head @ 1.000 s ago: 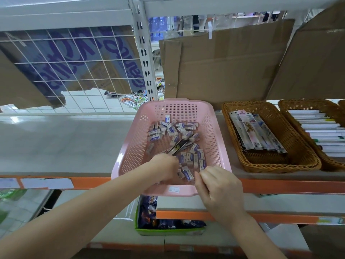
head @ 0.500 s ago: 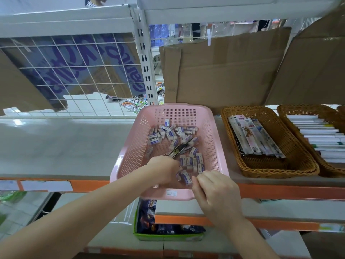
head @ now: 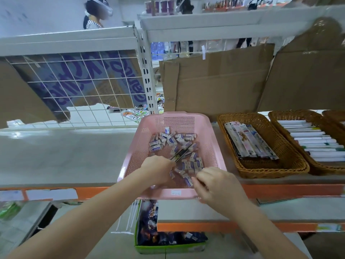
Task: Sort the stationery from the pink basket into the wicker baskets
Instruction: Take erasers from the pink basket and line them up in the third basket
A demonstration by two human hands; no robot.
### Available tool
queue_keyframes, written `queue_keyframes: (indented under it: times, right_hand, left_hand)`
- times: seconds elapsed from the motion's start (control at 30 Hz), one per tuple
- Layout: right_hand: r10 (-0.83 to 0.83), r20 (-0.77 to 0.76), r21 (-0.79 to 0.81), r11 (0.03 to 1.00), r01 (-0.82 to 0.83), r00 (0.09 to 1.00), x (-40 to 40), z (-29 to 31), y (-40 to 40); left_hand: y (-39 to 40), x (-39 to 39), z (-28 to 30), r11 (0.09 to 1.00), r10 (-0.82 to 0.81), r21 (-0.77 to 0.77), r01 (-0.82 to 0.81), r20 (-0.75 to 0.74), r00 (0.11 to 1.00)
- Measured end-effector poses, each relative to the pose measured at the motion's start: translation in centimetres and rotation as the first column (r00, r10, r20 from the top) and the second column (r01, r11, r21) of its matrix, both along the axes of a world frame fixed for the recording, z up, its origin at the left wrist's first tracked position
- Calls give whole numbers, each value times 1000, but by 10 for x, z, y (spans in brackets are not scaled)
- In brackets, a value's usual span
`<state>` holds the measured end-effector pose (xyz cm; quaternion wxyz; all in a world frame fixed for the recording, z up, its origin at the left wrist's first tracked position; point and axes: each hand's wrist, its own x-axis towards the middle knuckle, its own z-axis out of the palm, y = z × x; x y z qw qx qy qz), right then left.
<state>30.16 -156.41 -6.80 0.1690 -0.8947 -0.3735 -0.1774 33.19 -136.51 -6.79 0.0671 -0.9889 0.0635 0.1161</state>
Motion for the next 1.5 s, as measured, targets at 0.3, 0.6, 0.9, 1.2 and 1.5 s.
queue_keyframes:
  times: [0.3,0.6,0.9,1.2,1.5]
  right_hand:
    - [-185,-35,-110,977,180,982,46,34,-8]
    - [-391,-28,-215,901,376,920,83,64,-101]
    - [-507,-61,-277,836,474,860,109,71,-256]
    - [-591,-62,-309,777,548,804,149,58,-407]
    - [-676,-120,-311,721,619,727,216,33,-502]
  left_hand:
    - [3,21,44,995,-94,-23,99,175,980]
    - [-79,62,95,978,-196,-23,209,262,945]
    - [-252,100,101,953,-233,-142,268,222,947]
    - [-422,152,86,903,-348,-208,375,154,925]
    - [-537,235,57,854,-462,-193,483,145,875]
